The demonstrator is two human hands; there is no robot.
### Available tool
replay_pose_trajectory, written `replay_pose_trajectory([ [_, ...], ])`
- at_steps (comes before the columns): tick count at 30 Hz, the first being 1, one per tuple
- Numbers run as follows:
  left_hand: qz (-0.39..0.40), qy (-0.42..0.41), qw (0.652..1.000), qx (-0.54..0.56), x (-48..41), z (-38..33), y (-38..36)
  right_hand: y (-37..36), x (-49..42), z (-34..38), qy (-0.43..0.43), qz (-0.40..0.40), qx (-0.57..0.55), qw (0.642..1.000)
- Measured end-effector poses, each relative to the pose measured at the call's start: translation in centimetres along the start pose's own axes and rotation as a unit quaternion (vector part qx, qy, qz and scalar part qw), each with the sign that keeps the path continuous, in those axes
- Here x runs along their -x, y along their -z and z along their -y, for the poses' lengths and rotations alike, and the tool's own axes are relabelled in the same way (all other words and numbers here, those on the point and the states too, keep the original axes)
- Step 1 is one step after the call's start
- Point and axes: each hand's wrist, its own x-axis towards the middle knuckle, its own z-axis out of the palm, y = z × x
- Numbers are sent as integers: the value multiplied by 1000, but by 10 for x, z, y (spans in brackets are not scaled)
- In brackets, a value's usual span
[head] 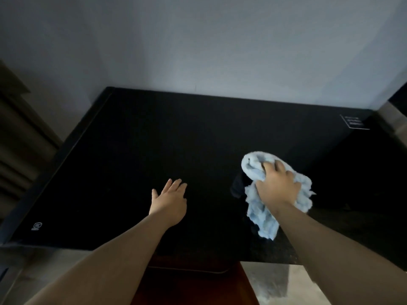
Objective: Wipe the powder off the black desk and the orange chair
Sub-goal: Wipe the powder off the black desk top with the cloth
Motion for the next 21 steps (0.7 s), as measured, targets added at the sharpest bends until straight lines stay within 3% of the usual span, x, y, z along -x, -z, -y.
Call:
replay_pose_trajectory([
  [3, -51, 22, 996, 72, 9, 17, 12, 17, 3, 46, 48, -80, -114, 989],
  [9, -151, 101, 976, 117, 33, 84, 38, 11, 28, 175, 170, -20, -170, 971],
  [14, -174, 162, 963, 130, 50, 162, 52, -14, 31, 228, 143, 36, -141, 979],
  [18, -193, 213, 948, 138, 67, 214, 53, -32, 26, 261, 77, 150, -58, 984],
  [21, -215, 232, 936, 151, 78, 241, 53, -41, 41, 289, 113, 169, -24, 979],
])
